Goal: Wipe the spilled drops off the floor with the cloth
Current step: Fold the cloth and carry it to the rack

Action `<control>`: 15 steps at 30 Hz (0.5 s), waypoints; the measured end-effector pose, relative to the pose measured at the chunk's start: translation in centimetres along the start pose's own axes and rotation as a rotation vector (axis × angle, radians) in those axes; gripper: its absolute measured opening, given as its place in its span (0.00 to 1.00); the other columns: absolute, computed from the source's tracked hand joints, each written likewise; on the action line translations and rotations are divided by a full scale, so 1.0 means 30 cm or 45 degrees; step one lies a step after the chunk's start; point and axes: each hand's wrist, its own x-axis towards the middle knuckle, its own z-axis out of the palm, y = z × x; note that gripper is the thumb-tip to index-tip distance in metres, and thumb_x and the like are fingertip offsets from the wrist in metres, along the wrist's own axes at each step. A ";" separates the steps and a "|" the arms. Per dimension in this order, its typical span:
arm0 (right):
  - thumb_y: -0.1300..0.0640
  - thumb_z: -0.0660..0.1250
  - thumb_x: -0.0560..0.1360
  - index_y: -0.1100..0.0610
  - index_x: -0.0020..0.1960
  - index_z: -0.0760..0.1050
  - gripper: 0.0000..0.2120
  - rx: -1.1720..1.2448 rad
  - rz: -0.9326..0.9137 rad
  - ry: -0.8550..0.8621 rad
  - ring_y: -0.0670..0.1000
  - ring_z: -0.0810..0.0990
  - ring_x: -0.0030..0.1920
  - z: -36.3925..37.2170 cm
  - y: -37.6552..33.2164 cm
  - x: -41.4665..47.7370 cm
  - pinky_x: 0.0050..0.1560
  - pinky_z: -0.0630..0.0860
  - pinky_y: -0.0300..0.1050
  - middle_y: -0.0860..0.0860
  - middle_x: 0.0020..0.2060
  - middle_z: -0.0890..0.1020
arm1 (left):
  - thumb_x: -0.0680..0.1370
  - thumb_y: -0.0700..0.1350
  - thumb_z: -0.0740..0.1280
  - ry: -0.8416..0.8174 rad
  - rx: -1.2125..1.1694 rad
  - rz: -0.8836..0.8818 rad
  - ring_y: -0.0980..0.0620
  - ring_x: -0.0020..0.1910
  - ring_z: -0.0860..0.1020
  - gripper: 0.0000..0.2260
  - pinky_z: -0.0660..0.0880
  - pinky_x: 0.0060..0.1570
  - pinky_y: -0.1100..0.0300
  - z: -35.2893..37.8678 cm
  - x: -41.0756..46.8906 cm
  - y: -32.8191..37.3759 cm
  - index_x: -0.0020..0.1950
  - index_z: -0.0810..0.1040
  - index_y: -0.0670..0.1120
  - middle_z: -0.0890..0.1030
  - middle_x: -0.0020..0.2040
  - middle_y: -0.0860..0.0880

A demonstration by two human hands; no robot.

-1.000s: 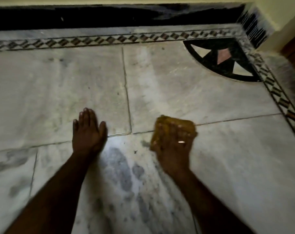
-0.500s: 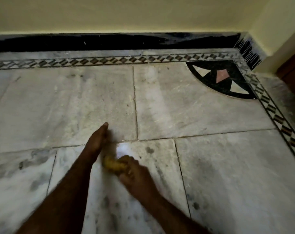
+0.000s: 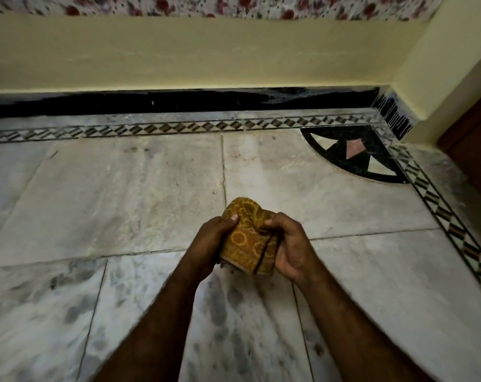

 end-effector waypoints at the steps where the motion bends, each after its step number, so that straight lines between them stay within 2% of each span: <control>1: 0.64 0.64 0.65 0.66 0.63 0.78 0.26 -0.082 -0.020 -0.064 0.62 0.82 0.55 -0.014 -0.020 -0.003 0.61 0.78 0.62 0.64 0.56 0.82 | 0.77 0.55 0.70 0.028 -0.085 -0.007 0.42 0.46 0.85 0.16 0.79 0.38 0.53 0.002 0.001 0.007 0.53 0.81 0.41 0.85 0.49 0.40; 3: 0.71 0.59 0.67 0.61 0.67 0.76 0.29 -0.292 -0.055 -0.104 0.60 0.78 0.57 -0.038 -0.041 -0.010 0.59 0.77 0.59 0.62 0.60 0.80 | 0.79 0.53 0.68 0.075 -0.194 -0.053 0.41 0.47 0.85 0.16 0.81 0.41 0.52 0.010 -0.001 0.024 0.55 0.81 0.41 0.86 0.50 0.39; 4: 0.74 0.57 0.70 0.58 0.68 0.76 0.30 -0.365 -0.073 -0.088 0.59 0.79 0.58 -0.049 -0.042 -0.011 0.56 0.77 0.58 0.61 0.62 0.81 | 0.79 0.54 0.68 0.101 -0.161 -0.070 0.42 0.44 0.85 0.16 0.81 0.38 0.53 0.017 -0.002 0.032 0.54 0.81 0.41 0.86 0.49 0.40; 6: 0.78 0.56 0.74 0.51 0.70 0.75 0.33 -0.510 -0.169 -0.022 0.58 0.82 0.58 -0.060 -0.039 -0.011 0.57 0.79 0.60 0.58 0.63 0.82 | 0.78 0.56 0.68 0.148 0.095 -0.078 0.43 0.44 0.84 0.18 0.80 0.36 0.53 0.023 0.001 0.041 0.54 0.81 0.42 0.85 0.50 0.41; 8: 0.77 0.60 0.75 0.48 0.71 0.75 0.33 -0.780 -0.340 0.008 0.55 0.82 0.62 -0.070 -0.040 -0.005 0.61 0.80 0.58 0.54 0.63 0.82 | 0.77 0.59 0.68 0.189 0.421 -0.045 0.43 0.50 0.82 0.20 0.80 0.41 0.53 0.013 0.001 0.049 0.57 0.79 0.43 0.84 0.52 0.43; 11: 0.70 0.68 0.74 0.48 0.68 0.78 0.27 -1.243 -0.479 0.012 0.48 0.80 0.62 -0.074 -0.031 0.004 0.64 0.79 0.48 0.48 0.63 0.81 | 0.77 0.60 0.68 0.224 0.623 -0.009 0.44 0.46 0.82 0.19 0.75 0.33 0.58 0.002 -0.002 0.074 0.51 0.80 0.44 0.83 0.48 0.44; 13: 0.65 0.73 0.74 0.52 0.62 0.81 0.18 -1.440 -0.576 0.104 0.50 0.80 0.59 -0.076 -0.018 0.019 0.61 0.78 0.46 0.50 0.59 0.82 | 0.77 0.56 0.70 0.143 0.466 -0.105 0.44 0.42 0.84 0.18 0.78 0.33 0.57 -0.003 -0.002 0.107 0.51 0.82 0.41 0.85 0.46 0.42; 14: 0.63 0.73 0.74 0.55 0.57 0.82 0.12 -1.427 -0.606 0.171 0.52 0.81 0.56 -0.076 -0.011 0.027 0.58 0.79 0.46 0.52 0.55 0.83 | 0.77 0.55 0.71 0.058 0.288 -0.187 0.44 0.42 0.85 0.19 0.80 0.36 0.56 -0.012 -0.003 0.125 0.54 0.82 0.39 0.86 0.46 0.41; 15: 0.61 0.73 0.76 0.57 0.53 0.83 0.07 -1.279 -0.591 0.237 0.54 0.82 0.54 -0.074 -0.008 0.030 0.53 0.80 0.47 0.53 0.51 0.84 | 0.77 0.55 0.70 -0.030 0.110 -0.254 0.44 0.43 0.85 0.20 0.81 0.39 0.55 -0.025 -0.010 0.144 0.55 0.82 0.38 0.86 0.46 0.41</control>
